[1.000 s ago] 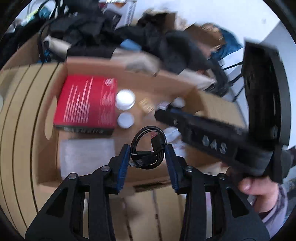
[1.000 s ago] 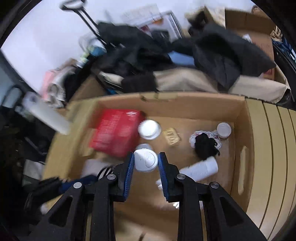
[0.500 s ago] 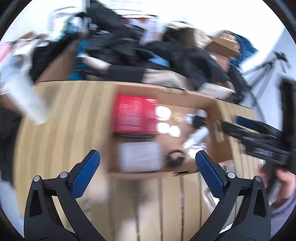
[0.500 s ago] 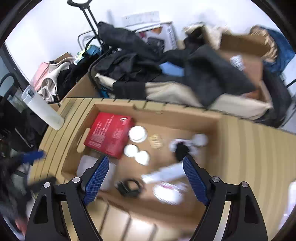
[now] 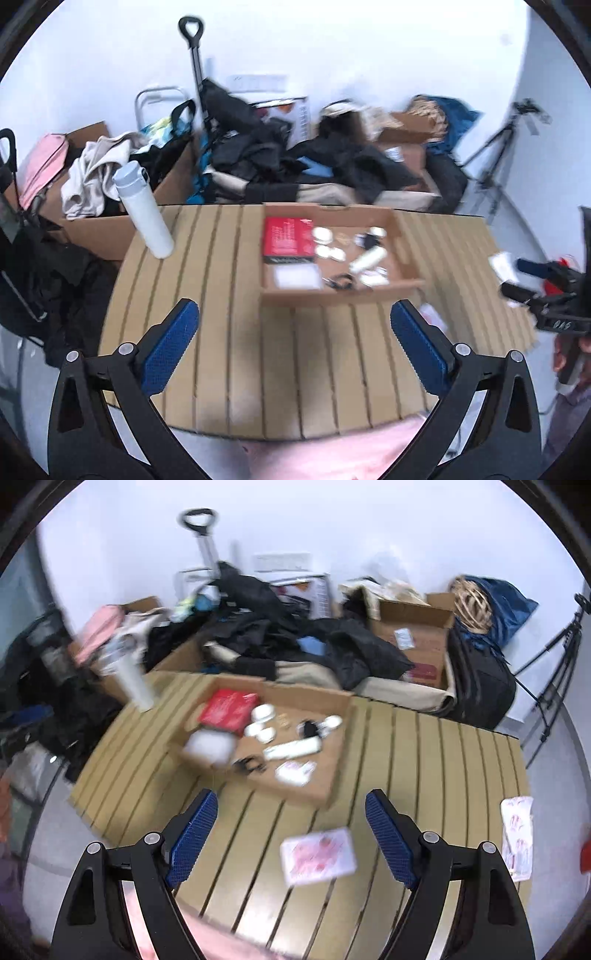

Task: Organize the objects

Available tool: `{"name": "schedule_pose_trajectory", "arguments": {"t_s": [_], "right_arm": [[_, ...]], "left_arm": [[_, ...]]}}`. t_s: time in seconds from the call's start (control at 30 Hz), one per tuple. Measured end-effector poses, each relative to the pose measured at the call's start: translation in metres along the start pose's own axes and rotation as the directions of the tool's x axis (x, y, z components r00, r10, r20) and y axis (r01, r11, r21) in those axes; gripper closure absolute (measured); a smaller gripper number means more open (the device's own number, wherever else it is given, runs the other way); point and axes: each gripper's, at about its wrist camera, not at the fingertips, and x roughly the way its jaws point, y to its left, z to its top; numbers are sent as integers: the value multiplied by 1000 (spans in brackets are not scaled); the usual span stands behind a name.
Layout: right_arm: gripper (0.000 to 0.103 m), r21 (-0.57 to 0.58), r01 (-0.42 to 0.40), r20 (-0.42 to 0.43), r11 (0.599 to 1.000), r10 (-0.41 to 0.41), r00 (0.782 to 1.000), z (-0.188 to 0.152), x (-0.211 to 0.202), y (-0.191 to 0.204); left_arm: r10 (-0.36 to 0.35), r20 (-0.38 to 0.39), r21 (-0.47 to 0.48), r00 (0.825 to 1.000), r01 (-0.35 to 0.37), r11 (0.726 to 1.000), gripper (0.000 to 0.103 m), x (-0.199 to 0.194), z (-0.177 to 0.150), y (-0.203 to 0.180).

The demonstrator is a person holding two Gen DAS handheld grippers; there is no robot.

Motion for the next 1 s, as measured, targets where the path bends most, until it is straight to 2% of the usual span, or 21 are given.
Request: {"name": "schedule_pose_trajectory", "arguments": {"t_s": [0.1, 0.2, 0.27, 0.3, 0.37, 0.43, 0.53, 0.63, 0.7, 0.77, 0.83, 0.87, 0.93, 1.0], "right_arm": [[18, -70, -90, 21, 994, 92, 996, -56, -26, 27], [18, -52, -115, 56, 992, 118, 991, -124, -42, 50], [18, -20, -121, 73, 992, 122, 990, -161, -43, 61], [18, 0, -119, 55, 993, 119, 991, -180, -37, 65], [18, 9, -93, 26, 996, 93, 995, -196, -30, 69], [18, 7, -96, 27, 995, 95, 995, -204, -28, 68], [18, -2, -54, 51, 999, 54, 997, -200, -36, 54], [18, -22, -3, 112, 1000, 5, 994, -191, -64, 37], [18, -80, 31, 169, 996, -17, 985, -174, -97, 21], [18, -122, 96, 215, 988, -68, 974, -156, -129, 7], [18, -133, 163, 236, 978, -129, 963, -133, -155, -11], [18, -131, 186, 238, 974, -151, 960, -120, -164, -24], [18, -130, 188, 226, 974, -155, 962, -106, -163, -38], [18, -124, 168, 200, 978, -141, 970, -95, -139, -56]], "left_arm": [[-87, 4, 16, 996, 87, 996, 0, -28, -55, -13], [-146, 27, 25, 989, 146, 989, 0, -48, -121, -21], [-143, 40, -17, 989, 144, 989, 0, -51, -157, -22], [-131, 31, -37, 991, 132, 991, 0, -49, -165, -22], [-90, -20, -74, 996, 89, 993, 0, -38, -173, -21], [-53, -58, -89, 997, 48, 995, 0, -25, -168, -20], [-44, -47, -164, 998, 36, 986, 0, -25, -157, -20], [-155, -44, -205, 987, 143, 968, 0, -35, -121, -27], [-230, 27, -172, 973, 231, 958, 0, -56, -86, -38], [-233, 120, -151, 965, 250, 956, 0, -81, -53, -49], [-243, 190, -139, 951, 271, 952, 0, -91, -33, -59], [-242, 217, -138, 945, 276, 951, 0, -88, -29, -66], [-233, 212, -167, 949, 270, 948, 0, -66, -32, -76], [-249, 129, -213, 960, 272, 938, 0, -17, -43, -92]]}}
